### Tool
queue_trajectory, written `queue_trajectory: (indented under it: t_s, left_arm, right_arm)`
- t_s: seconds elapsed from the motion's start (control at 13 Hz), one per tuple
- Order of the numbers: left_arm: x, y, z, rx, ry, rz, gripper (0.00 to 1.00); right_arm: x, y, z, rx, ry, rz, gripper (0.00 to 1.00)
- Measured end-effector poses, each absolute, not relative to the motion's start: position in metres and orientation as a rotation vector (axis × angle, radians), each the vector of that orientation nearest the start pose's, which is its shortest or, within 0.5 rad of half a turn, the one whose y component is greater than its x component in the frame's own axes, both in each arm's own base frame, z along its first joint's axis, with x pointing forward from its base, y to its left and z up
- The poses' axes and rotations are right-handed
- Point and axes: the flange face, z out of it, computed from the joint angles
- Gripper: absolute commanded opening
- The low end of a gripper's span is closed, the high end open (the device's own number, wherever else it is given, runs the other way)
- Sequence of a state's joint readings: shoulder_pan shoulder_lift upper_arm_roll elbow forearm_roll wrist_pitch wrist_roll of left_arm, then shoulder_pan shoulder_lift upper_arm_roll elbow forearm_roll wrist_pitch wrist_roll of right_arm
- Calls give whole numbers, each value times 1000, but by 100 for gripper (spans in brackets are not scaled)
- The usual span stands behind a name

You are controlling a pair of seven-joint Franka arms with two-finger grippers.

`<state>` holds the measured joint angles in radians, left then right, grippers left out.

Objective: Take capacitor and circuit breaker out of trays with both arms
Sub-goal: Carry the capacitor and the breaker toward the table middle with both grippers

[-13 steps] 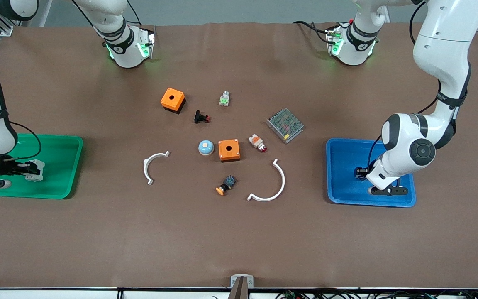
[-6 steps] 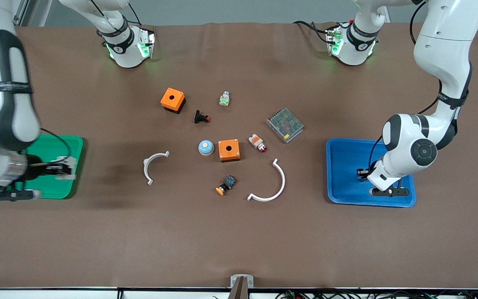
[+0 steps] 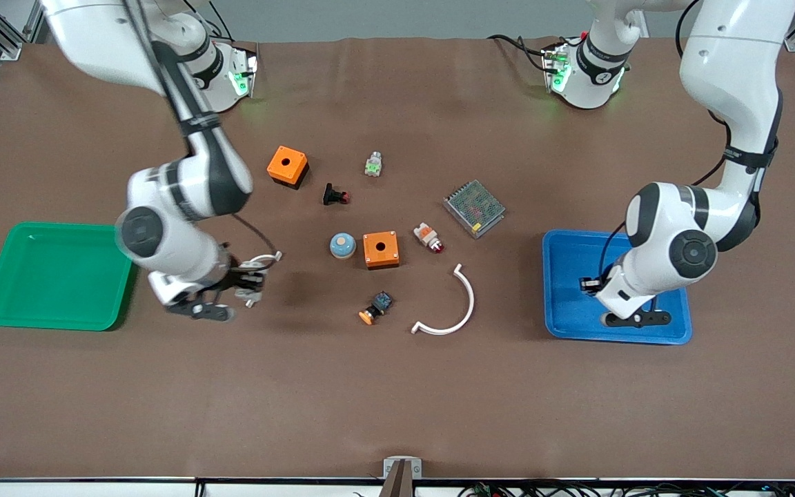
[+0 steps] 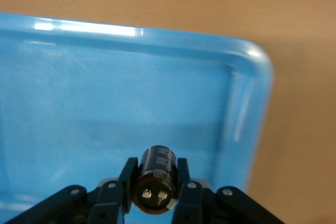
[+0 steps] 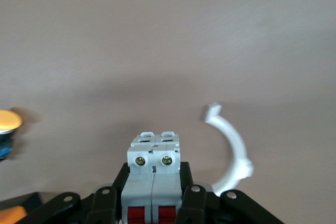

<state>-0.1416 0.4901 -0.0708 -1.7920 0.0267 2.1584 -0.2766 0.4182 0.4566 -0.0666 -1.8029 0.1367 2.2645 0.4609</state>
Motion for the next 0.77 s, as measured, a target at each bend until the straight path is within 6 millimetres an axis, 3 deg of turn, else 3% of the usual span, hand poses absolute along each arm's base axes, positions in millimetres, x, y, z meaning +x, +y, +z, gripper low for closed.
queue_trajectory:
  t_s: [0.15, 0.38, 0.46, 0.54, 0.62, 0.77]
  left_arm:
    - [620, -193, 293, -3096, -154, 199, 18]
    - [601, -282, 306, -3102, -303, 172, 18]
    - [597, -306, 305, -3116, -350, 182, 18]
    - [597, -326, 300, -3130, -408, 200, 18]
    - [600, -342, 290, -3138, -457, 220, 18]
    - [610, -365, 269, -3145, -496, 236, 18]
  right_arm:
    - [596, 264, 269, -3053, 315, 10, 1]
    - [587, 286, 229, -3058, 341, -12, 2]
    - [585, 289, 217, -3062, 337, -13, 16]
    - [584, 291, 208, -3066, 333, -11, 72]
    - [584, 290, 204, -3070, 334, -8, 100]
    - [589, 286, 207, -3071, 345, -21, 100]
